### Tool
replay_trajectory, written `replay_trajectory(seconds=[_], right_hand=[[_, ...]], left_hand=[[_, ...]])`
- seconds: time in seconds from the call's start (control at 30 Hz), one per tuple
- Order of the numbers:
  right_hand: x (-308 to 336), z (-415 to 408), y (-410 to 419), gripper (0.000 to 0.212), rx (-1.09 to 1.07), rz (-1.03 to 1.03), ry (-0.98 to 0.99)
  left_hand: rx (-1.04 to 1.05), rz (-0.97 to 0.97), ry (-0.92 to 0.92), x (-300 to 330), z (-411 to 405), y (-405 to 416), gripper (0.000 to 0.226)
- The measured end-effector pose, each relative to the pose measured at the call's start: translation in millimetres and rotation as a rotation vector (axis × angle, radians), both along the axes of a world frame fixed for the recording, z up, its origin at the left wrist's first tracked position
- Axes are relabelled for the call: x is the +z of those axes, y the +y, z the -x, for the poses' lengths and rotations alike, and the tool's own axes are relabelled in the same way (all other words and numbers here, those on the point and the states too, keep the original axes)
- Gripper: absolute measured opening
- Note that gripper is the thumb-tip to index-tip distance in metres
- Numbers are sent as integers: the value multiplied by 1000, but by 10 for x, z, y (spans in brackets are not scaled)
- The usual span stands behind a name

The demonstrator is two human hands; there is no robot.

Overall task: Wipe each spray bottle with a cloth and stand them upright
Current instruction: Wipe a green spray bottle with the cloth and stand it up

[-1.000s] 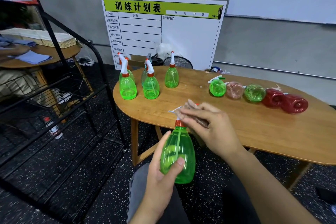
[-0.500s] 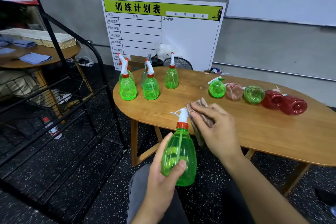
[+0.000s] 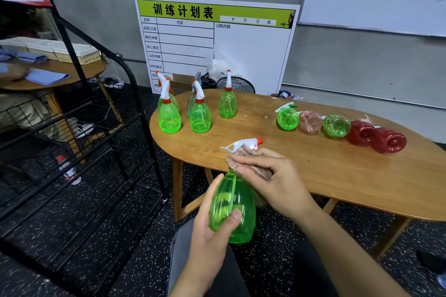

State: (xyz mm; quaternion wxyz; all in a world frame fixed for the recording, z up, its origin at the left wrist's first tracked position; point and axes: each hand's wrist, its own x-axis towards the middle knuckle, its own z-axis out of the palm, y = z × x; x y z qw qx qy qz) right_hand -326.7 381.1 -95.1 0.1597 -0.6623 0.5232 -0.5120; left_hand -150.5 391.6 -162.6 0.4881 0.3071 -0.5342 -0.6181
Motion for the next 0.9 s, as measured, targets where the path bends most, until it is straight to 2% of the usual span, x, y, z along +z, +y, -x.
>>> replay_trajectory(seconds=[0.2, 0.33, 0.4, 0.6, 0.73, 0.9], right_hand=[[25, 141, -79, 36, -351, 119, 13], [26, 27, -51, 30, -59, 7, 4], [43, 21, -55, 28, 5, 0, 37], [93, 167, -119, 32, -316, 130, 74], [11, 184, -72, 33, -312, 132, 220], [-106, 245, 116, 38, -280, 20, 420]], left_hand=[[-30, 23, -3, 23, 10, 20, 82], [-11, 19, 7, 24, -3, -1, 82], [-10, 14, 14, 26, -9, -1, 80], [-32, 8, 42, 33, -10, 8, 82], [-24, -27, 70, 33, -20, -5, 79], [21, -70, 79, 13, -25, -50, 69]])
